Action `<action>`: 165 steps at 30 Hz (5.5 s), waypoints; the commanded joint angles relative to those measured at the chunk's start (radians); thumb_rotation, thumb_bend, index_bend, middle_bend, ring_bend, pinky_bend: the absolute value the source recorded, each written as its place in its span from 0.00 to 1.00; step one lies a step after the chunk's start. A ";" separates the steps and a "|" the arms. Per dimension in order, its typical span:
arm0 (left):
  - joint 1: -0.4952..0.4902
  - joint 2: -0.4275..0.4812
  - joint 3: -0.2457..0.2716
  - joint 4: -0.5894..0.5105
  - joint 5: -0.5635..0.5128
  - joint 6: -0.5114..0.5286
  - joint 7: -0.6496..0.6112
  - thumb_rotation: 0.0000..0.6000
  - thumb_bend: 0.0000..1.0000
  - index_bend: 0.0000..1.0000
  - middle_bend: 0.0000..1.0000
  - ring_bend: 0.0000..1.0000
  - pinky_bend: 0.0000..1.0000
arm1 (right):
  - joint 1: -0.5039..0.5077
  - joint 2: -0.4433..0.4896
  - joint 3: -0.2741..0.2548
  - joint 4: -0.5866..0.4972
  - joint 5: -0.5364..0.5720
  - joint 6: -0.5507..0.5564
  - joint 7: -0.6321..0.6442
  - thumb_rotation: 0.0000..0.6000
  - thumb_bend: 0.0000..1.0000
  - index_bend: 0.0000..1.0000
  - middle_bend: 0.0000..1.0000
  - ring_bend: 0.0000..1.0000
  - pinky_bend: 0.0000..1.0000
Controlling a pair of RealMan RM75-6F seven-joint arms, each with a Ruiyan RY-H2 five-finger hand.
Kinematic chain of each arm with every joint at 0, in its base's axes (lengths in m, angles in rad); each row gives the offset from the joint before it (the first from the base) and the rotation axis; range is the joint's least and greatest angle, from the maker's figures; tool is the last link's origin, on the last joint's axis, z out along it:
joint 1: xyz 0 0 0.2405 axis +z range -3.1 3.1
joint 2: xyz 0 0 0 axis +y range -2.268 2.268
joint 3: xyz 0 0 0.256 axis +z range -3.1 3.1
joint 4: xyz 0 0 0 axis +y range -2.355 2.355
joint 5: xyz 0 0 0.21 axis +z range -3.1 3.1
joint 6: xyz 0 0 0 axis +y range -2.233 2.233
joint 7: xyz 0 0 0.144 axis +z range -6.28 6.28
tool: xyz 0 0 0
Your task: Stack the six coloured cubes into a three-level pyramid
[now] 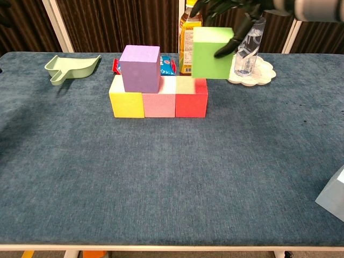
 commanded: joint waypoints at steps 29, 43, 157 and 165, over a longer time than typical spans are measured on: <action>0.039 -0.026 0.010 0.023 0.068 0.004 -0.017 1.00 0.04 0.08 0.15 0.19 0.12 | 0.110 -0.185 -0.002 0.217 -0.040 -0.052 0.055 1.00 0.10 0.19 0.40 0.02 0.00; 0.045 -0.021 0.005 0.028 0.081 -0.014 -0.047 1.00 0.04 0.08 0.15 0.19 0.12 | 0.124 -0.217 -0.010 0.248 -0.034 -0.057 0.049 1.00 0.10 0.19 0.39 0.02 0.00; 0.065 -0.028 0.010 0.071 0.130 -0.050 -0.133 1.00 0.04 0.08 0.15 0.19 0.12 | 0.113 -0.254 -0.008 0.175 0.160 0.014 -0.156 1.00 0.08 0.09 0.31 0.00 0.00; 0.064 -0.025 0.007 0.075 0.138 -0.049 -0.142 1.00 0.04 0.08 0.15 0.19 0.12 | 0.107 -0.244 -0.009 0.157 0.168 0.018 -0.166 1.00 0.05 0.00 0.20 0.00 0.00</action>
